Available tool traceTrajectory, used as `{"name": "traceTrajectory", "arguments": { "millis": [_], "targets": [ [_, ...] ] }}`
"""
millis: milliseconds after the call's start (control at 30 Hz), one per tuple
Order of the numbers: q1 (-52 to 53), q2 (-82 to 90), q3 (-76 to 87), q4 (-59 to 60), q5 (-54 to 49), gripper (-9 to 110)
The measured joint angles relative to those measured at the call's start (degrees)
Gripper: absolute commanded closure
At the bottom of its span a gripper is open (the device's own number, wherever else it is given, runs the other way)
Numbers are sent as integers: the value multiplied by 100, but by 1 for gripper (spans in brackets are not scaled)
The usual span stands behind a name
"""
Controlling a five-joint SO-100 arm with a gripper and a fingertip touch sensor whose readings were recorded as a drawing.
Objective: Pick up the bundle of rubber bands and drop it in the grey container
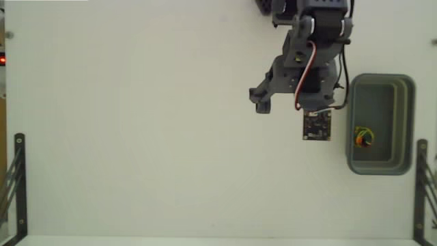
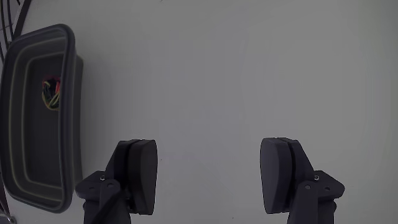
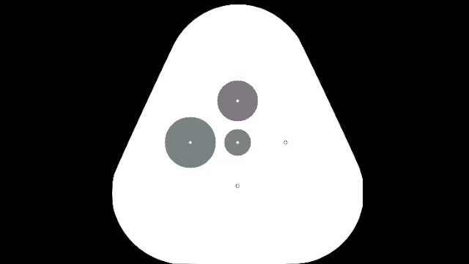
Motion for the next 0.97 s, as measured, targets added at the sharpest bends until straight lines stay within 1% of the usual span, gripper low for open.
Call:
{"name": "traceTrajectory", "arguments": {
  "millis": [967],
  "targets": [
    [0,0,0,0,0,-9]
  ]
}}
